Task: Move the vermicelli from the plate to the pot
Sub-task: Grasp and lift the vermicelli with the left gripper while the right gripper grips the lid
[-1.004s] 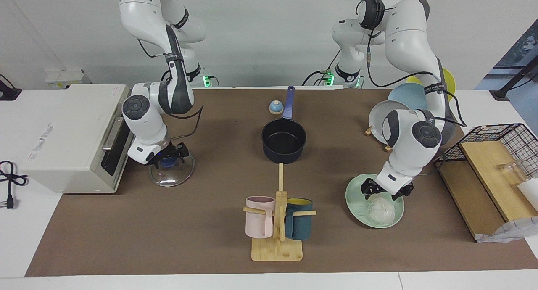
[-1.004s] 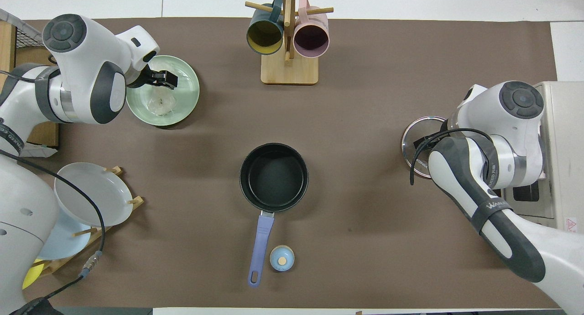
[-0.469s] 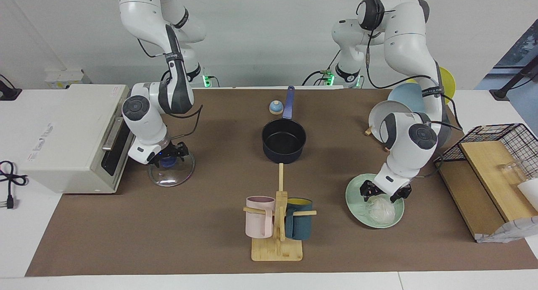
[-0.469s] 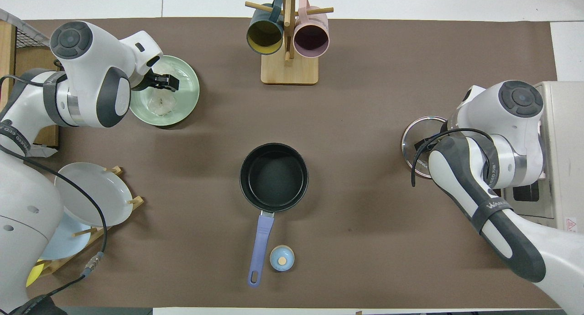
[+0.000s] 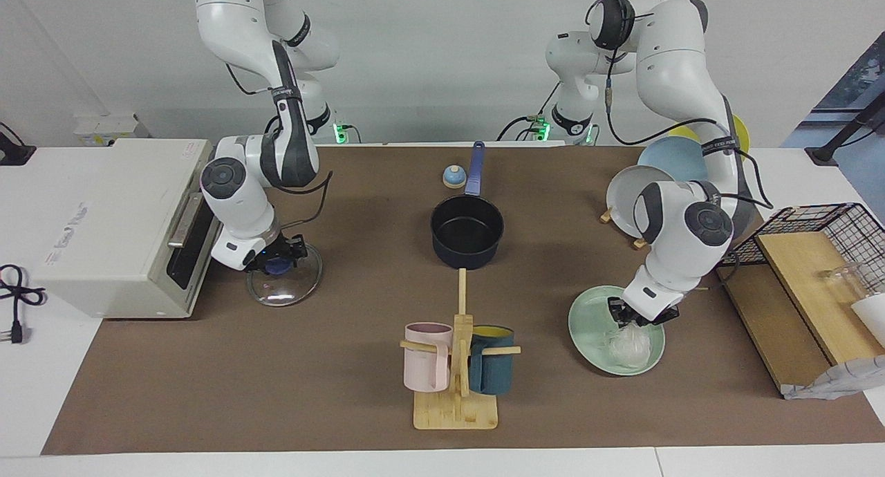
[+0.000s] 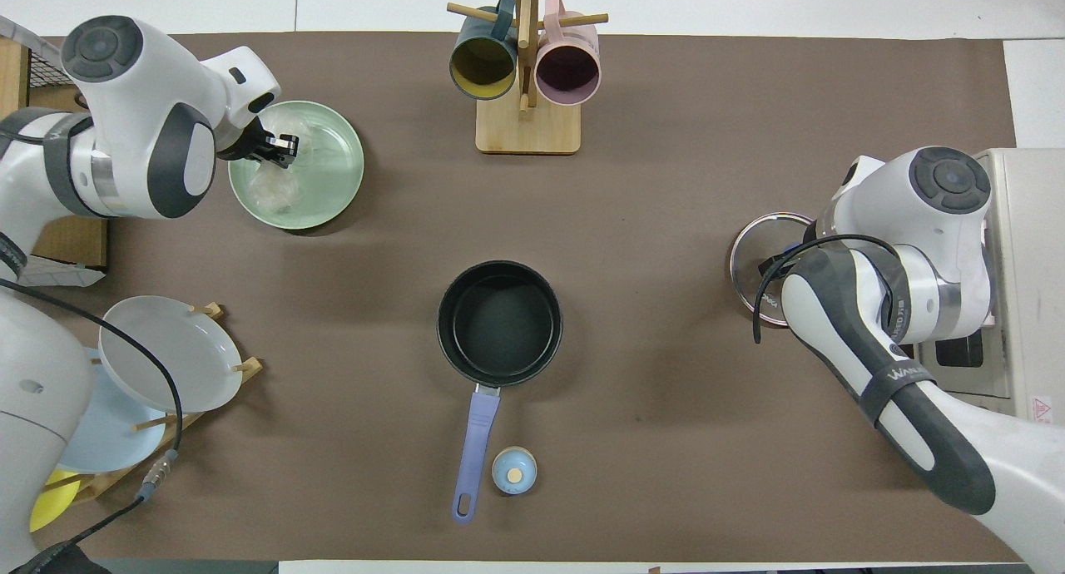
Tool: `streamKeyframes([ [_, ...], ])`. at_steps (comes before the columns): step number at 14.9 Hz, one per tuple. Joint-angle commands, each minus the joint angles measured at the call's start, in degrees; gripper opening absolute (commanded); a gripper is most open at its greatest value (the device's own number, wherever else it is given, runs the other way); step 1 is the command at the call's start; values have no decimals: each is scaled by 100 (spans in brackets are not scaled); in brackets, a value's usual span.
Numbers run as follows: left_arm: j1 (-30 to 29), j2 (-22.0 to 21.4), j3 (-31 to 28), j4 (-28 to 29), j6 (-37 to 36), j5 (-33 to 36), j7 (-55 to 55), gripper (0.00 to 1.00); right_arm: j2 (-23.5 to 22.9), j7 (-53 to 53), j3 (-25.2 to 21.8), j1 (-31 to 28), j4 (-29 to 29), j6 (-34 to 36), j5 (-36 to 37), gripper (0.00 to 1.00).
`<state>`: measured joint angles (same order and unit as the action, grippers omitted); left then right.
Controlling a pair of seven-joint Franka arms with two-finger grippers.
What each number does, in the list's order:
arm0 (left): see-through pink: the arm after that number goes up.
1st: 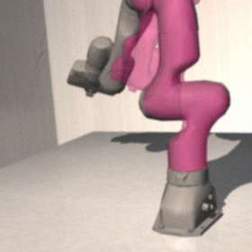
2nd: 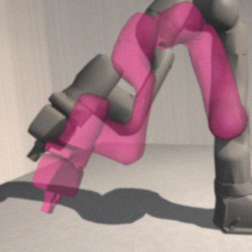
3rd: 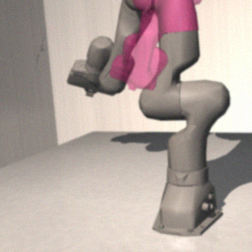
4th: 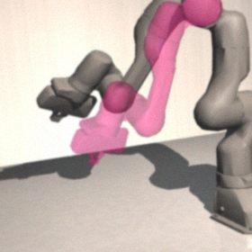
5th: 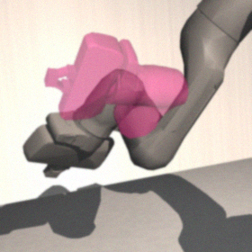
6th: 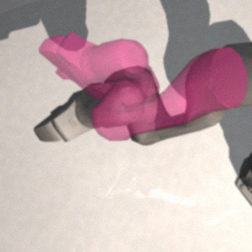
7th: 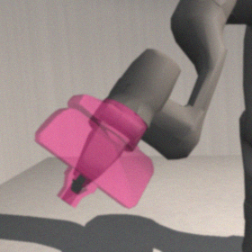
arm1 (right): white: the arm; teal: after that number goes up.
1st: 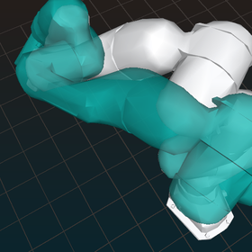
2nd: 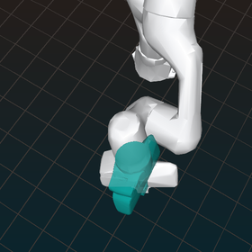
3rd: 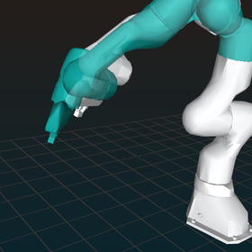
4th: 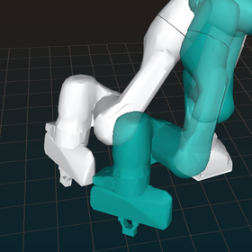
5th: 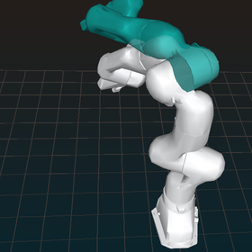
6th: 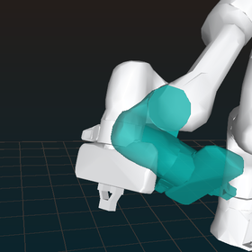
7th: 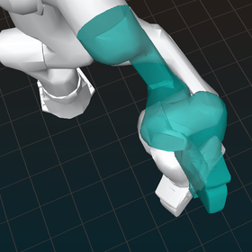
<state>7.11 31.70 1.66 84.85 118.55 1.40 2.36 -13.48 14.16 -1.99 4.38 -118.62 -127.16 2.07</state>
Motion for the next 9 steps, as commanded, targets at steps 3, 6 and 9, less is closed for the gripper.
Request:
streamKeyframes([
  [3, 36, -1198, -16, -232, -1534, -1052, -51, 0, 57, 236, 32, -34, 23, 113, -93, 51],
  [6, 123, -1928, 53, -153, -2491, -1396, -840, 0, 48, 236, 32, -34, 76, 113, -93, 51],
  [9, 754, -2491, 150, 215, -3012, -1572, -1850, 0, 48, 236, 32, -25, 128, 148, -93, 51],
])
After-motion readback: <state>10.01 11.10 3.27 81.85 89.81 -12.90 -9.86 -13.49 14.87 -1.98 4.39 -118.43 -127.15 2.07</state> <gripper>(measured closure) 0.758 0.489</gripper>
